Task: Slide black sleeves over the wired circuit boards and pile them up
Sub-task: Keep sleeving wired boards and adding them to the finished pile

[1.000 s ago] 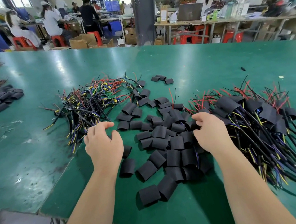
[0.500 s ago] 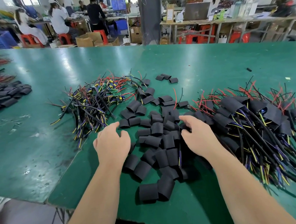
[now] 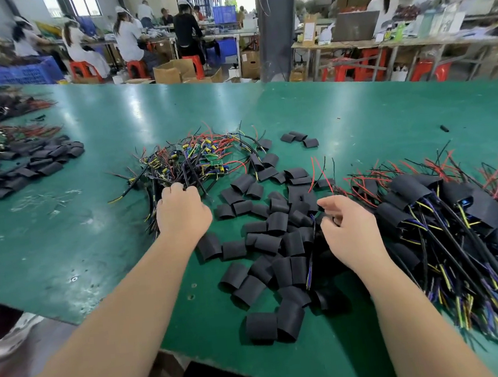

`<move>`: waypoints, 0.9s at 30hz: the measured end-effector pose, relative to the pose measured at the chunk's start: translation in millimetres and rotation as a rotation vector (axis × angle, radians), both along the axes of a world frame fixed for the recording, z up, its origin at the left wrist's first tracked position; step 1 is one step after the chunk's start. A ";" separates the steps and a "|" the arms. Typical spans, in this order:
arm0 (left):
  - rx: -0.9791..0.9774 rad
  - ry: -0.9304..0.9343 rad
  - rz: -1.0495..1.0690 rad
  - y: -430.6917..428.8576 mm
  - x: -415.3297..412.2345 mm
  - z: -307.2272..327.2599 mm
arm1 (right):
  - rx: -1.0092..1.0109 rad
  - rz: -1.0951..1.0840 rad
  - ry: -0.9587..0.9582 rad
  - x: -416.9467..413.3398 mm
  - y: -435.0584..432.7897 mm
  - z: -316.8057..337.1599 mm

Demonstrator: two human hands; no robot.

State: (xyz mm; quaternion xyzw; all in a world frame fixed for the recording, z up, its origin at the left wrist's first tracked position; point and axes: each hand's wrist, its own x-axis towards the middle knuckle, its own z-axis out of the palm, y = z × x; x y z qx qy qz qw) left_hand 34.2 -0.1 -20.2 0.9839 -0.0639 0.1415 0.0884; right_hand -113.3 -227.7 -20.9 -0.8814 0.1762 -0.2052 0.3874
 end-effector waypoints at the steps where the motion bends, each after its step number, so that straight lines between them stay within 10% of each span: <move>1: -0.034 -0.019 -0.027 2.6 2.2 -0.1 | -0.003 0.003 0.004 0.1 0.1 -0.3; 27: -0.001 -0.051 0.172 22.5 29.0 5.2 | -0.088 -0.036 0.231 0.3 0.1 -5.6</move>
